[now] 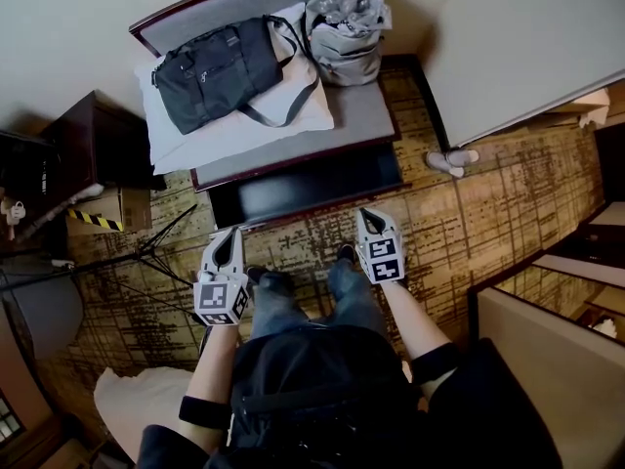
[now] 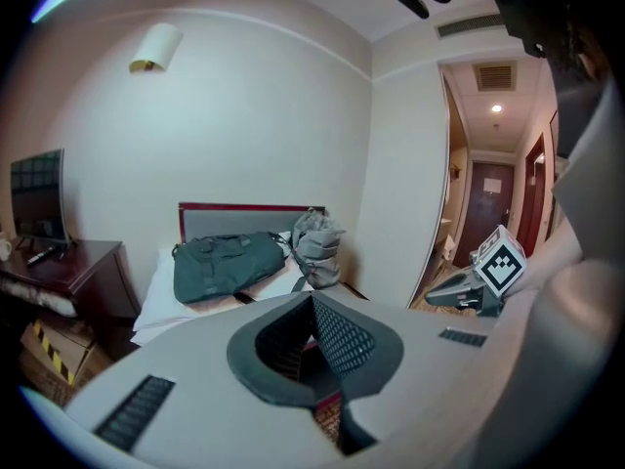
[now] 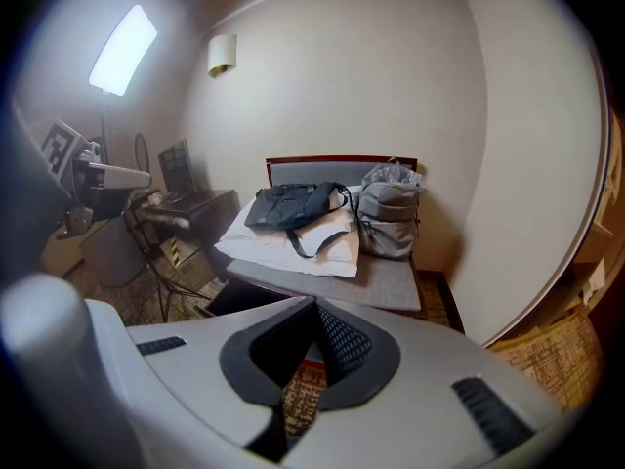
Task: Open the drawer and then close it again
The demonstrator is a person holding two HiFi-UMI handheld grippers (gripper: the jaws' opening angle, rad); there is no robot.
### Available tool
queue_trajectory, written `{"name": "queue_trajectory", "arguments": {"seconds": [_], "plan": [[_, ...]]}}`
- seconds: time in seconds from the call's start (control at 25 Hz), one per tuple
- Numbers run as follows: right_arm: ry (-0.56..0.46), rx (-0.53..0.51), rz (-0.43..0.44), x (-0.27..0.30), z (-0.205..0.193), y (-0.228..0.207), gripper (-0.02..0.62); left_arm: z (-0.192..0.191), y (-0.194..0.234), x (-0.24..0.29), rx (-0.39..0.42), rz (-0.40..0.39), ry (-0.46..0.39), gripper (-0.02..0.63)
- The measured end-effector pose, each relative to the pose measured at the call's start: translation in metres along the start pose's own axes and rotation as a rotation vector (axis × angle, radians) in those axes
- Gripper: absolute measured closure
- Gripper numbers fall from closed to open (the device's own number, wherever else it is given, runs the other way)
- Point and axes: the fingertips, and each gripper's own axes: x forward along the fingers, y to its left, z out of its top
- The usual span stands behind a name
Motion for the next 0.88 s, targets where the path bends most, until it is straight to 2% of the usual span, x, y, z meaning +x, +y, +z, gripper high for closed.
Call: {"name": "queue_trajectory", "arguments": {"seconds": [0.2, 0.36, 0.68, 0.88], "plan": [[0.108, 0.056, -0.024, 0.011, -0.048, -0.008, 0.592, -0.001, -0.007, 0.015, 0.015, -0.052, 0.016, 0.603], [0.199, 0.084, -0.03, 0.028, -0.096, -0.013, 0.592, -0.013, -0.026, 0.026, 0.069, -0.114, 0.056, 0.603], [0.383, 0.219, -0.022, 0.082, -0.206, -0.01, 0.592, -0.068, -0.065, 0.07, 0.063, -0.231, 0.128, 0.603], [0.449, 0.277, -0.02, 0.13, -0.265, -0.013, 0.592, -0.12, -0.089, 0.116, 0.097, -0.279, 0.137, 0.603]]}}
